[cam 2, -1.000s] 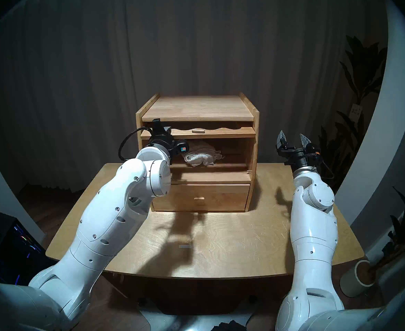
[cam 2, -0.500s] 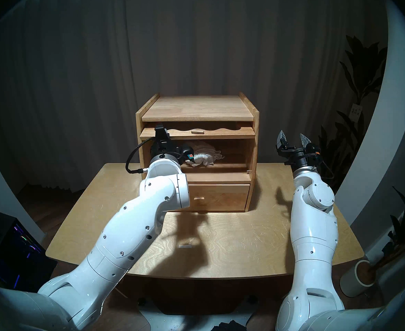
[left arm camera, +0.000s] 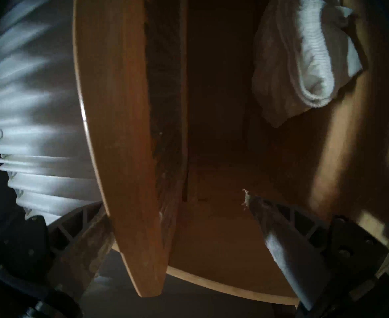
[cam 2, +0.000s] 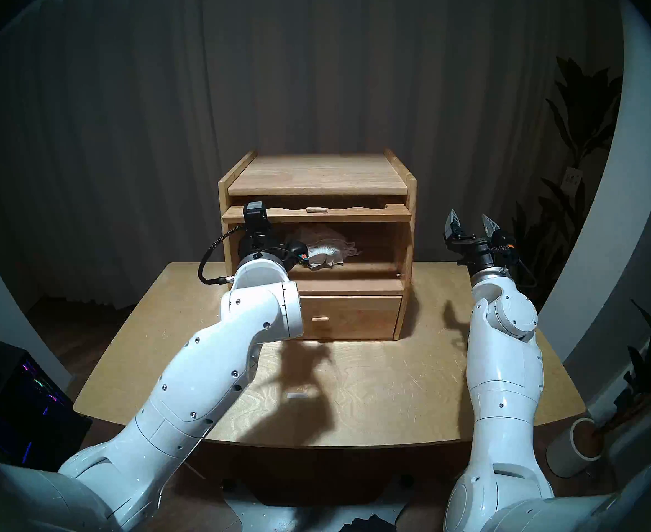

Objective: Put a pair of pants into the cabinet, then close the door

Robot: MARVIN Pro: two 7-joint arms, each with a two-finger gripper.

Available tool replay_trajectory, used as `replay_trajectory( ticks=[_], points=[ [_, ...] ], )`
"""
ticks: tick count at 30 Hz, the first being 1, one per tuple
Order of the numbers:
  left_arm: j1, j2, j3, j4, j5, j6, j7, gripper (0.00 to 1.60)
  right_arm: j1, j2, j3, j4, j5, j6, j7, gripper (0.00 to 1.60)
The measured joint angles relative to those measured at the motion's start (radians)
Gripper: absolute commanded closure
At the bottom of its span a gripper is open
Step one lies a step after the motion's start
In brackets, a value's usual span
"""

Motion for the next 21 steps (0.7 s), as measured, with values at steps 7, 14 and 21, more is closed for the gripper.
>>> replay_trajectory(
  ticks=[7, 14, 21],
  points=[
    [-0.019, 0.029, -0.017, -0.007, -0.05, -0.08, -0.032, 0.28, 0.0, 0.001, -0.001, 0.0, 0.001, 0.0, -0.001, 0.0],
    [-0.075, 0.039, -0.032, 0.042, -0.097, -0.171, -0.053, 0.24, 0.0, 0.002, -0.002, 0.0, 0.002, 0.0, -0.002, 0.0],
    [-0.126, 0.029, -0.034, 0.099, -0.11, -0.211, -0.037, 0.98, -0.001, 0.003, -0.003, 0.0, 0.003, -0.001, -0.002, 0.0]
  ],
)
